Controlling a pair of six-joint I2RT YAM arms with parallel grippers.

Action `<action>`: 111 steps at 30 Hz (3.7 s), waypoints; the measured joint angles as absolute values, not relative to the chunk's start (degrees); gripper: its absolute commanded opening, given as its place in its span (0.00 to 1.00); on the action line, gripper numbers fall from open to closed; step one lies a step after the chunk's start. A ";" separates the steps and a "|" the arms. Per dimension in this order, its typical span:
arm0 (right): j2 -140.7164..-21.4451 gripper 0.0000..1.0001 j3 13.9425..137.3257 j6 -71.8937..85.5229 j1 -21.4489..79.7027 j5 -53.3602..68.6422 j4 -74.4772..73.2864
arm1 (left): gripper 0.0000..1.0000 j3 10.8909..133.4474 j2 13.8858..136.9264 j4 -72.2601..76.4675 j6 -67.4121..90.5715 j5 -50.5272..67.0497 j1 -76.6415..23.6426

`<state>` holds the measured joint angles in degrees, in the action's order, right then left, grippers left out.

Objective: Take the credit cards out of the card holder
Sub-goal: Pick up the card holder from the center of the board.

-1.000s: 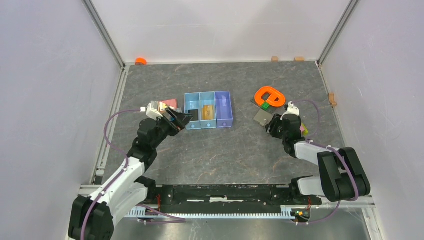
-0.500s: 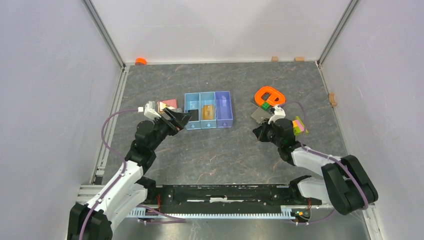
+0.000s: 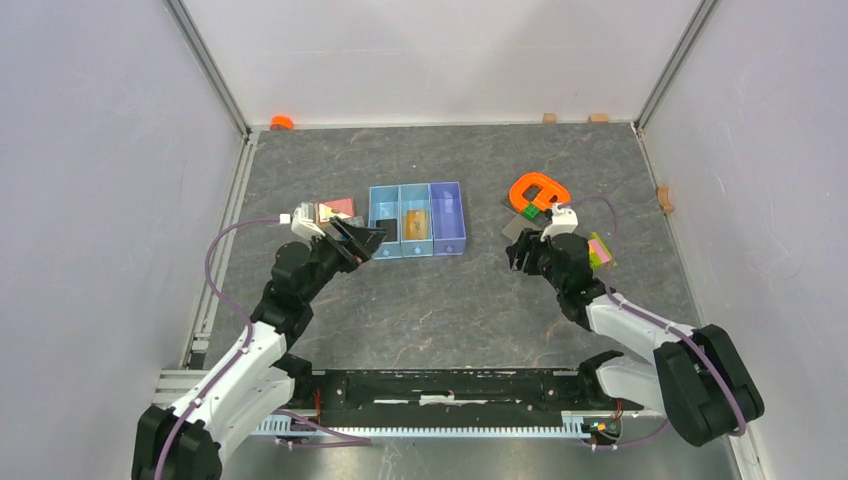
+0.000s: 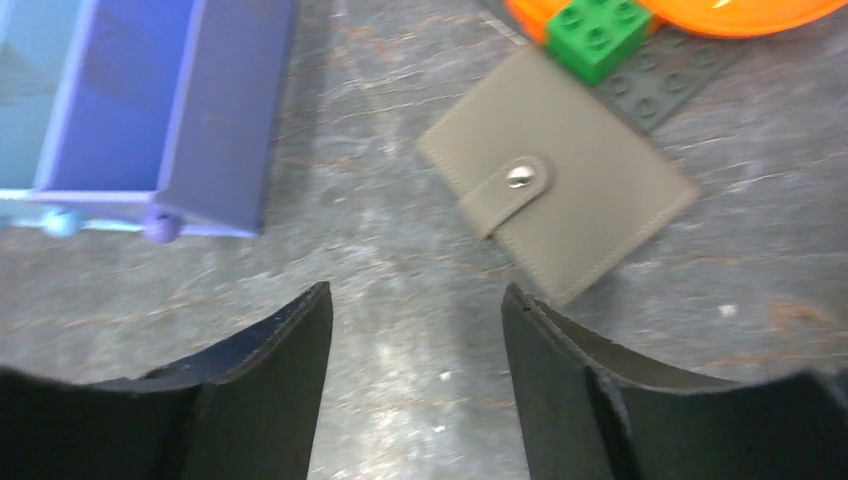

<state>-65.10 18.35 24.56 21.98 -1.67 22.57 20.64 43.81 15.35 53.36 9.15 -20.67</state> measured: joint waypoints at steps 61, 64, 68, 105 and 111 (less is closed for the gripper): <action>-89.32 0.91 41.15 10.85 29.78 -7.09 -2.35 | 0.93 27.83 54.83 12.29 44.21 8.93 -27.79; -89.32 0.86 41.69 10.76 29.98 -8.16 -3.53 | 0.93 27.92 55.02 12.29 44.18 8.97 -27.83; -89.32 0.81 41.93 10.74 30.28 -9.19 -4.08 | 0.93 28.51 55.90 12.25 44.18 9.08 -27.88; -55.75 0.65 17.65 13.28 31.90 8.14 24.88 | 0.94 32.03 68.55 22.22 42.96 21.71 -34.85; -55.31 0.64 16.56 13.65 33.30 13.72 30.11 | 0.95 32.23 71.75 25.28 44.42 24.49 -34.85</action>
<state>-55.31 16.56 13.65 33.30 13.72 30.11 32.23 71.75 25.28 44.42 24.49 -34.85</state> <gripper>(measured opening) 0.649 0.942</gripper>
